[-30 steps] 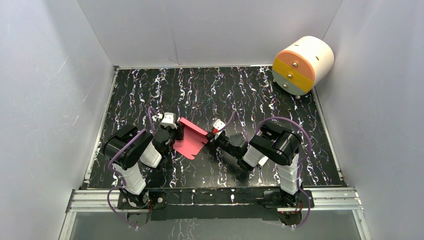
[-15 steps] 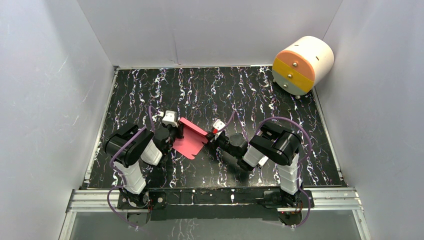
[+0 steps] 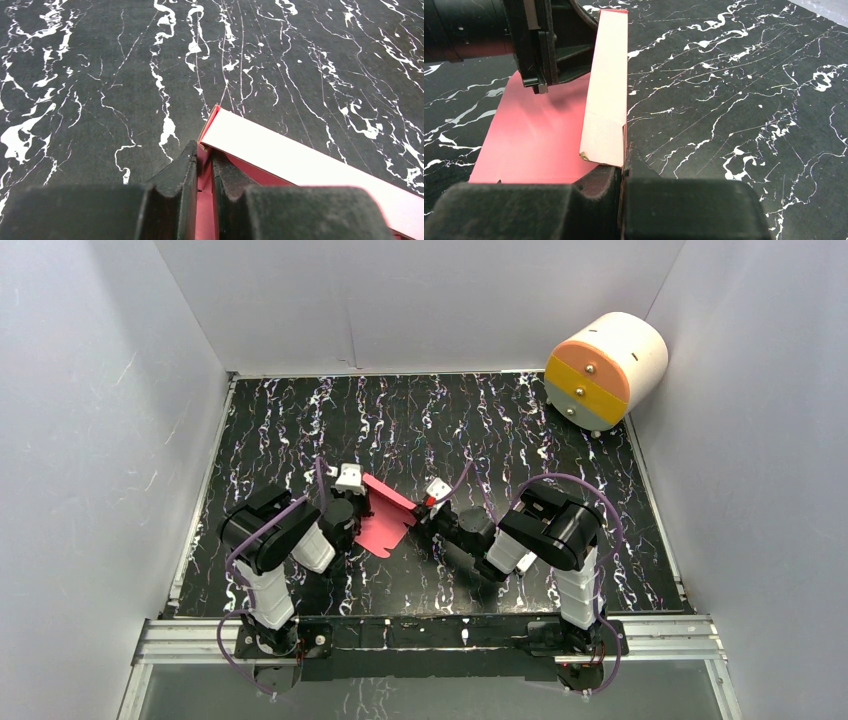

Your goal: Fold the paper box

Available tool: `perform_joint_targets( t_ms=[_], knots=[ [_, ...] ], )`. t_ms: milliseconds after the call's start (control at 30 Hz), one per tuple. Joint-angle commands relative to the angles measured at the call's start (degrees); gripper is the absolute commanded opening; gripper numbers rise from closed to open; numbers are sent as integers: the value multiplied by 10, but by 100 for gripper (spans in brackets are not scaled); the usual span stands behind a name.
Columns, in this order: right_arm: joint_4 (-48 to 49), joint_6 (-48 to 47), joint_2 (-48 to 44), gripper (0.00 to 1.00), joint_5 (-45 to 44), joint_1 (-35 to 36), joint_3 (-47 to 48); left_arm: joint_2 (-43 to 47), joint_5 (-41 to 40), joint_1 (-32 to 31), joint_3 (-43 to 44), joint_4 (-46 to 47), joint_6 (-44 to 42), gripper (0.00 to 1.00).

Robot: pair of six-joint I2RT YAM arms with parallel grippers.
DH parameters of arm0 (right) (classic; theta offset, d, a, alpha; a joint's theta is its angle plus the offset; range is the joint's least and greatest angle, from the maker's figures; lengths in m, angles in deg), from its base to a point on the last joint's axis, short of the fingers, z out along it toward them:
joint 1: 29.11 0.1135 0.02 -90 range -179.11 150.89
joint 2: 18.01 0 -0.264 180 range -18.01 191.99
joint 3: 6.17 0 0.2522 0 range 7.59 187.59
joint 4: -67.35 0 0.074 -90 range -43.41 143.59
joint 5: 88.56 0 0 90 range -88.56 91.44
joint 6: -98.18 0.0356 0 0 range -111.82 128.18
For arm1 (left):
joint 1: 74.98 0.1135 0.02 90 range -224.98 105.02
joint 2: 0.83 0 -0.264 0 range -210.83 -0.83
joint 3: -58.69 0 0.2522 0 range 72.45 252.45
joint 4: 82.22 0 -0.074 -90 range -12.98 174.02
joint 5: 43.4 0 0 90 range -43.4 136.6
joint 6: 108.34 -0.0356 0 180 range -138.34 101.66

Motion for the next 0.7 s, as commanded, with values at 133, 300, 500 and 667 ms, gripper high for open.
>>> perform_joint_targets(
  t_ms=[133,300,500,667],
  knots=[
    [41,7,6,5,6,7,0,11,-184,-14,35,-6,45,0],
    [49,8,10,5,8,7,-1,14,-250,-20,47,-52,74,0],
    [64,4,10,6,11,7,-5,21,-161,-21,34,-64,84,2],
    [50,-11,-1,11,-5,6,-1,54,-107,-21,6,-49,69,14]
  ],
)
